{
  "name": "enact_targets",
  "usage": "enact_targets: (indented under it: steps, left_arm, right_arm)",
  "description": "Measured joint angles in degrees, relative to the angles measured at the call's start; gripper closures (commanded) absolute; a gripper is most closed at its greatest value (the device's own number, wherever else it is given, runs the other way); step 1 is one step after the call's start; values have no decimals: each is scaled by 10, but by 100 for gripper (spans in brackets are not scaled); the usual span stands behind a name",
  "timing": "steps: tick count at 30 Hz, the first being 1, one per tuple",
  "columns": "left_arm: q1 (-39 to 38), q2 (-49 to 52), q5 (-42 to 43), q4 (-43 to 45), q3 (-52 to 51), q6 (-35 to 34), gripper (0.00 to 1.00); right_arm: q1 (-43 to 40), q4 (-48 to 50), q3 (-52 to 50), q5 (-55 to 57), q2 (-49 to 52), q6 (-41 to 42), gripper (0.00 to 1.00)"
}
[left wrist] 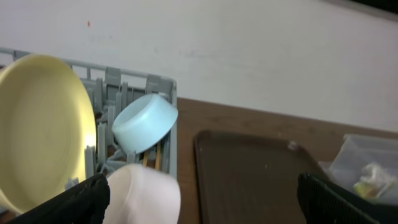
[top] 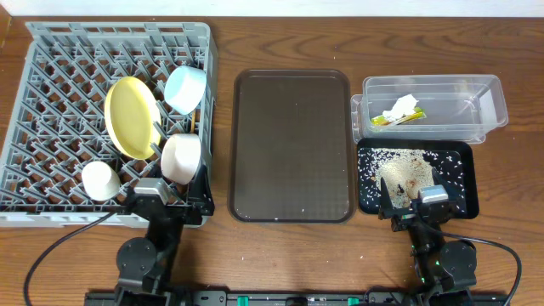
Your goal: Sort waste into correct bins and load items into the dishwasher
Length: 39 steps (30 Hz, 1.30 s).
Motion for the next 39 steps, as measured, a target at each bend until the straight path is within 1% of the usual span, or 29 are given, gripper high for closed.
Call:
enact_targets:
  steps: [5,11,39]
  left_arm:
    - [-1,-45,0,6,-45,26,4]
    - [-1,-51,1,19,-93,38,4]
    - [-1,-52,0,13,-93,40,3]
  right_arm:
    - [0,0,0,0,0,0,1]
    - [0,0,0,-1,0,0,1]
    - [0,0,0,-1,0,0,1]
